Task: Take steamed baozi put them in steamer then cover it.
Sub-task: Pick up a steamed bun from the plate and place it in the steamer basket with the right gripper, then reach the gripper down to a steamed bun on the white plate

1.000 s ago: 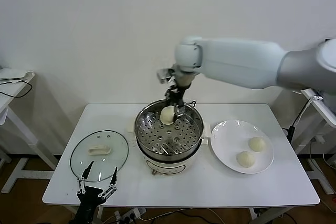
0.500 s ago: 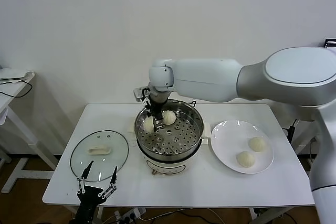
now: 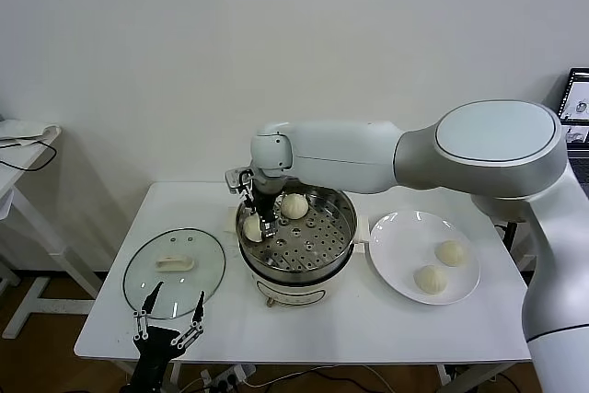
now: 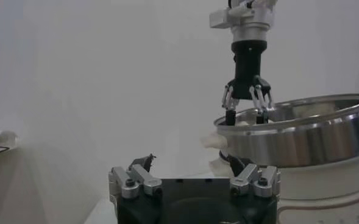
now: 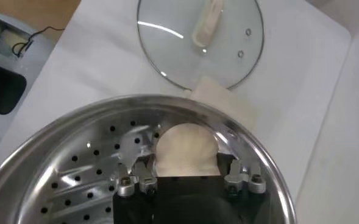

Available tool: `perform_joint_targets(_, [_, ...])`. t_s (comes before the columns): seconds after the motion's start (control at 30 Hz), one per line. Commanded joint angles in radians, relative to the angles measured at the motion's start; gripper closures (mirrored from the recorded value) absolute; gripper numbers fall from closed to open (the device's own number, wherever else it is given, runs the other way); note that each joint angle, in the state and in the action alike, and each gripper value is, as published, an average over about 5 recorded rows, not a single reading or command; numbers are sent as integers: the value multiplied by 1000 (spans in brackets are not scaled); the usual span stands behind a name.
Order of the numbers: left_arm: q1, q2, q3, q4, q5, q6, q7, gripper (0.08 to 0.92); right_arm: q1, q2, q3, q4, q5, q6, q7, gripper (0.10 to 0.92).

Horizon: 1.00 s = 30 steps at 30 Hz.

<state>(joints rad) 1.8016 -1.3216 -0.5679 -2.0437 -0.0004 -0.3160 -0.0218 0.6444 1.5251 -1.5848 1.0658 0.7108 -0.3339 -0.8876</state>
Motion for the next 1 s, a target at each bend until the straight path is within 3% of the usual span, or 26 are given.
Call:
perform_joint_targets(0.03, [0, 0, -2, 1, 0, 0, 1, 177, -1, -7, 3, 14, -9, -2, 1, 207])
perform_joint_targets(0.23, [0, 1, -2, 0, 0, 2, 0, 177, 83, -167, 37, 145, -74, 7, -68, 203])
perform_joint_targets(0.47, [-2, 5, 1, 1, 1, 4, 0, 177, 210, -571, 93, 351, -229, 95, -262, 203])
perform_joint_targets(0.7, [0, 10, 5, -7, 4, 7, 1, 177, 190, -875, 87, 298, -382, 239, -367, 203])
perform_joint_targets(1.0, [20, 4, 5, -15, 17, 4, 0, 177, -39, -1026, 103, 267, -540, 303, -336, 203])
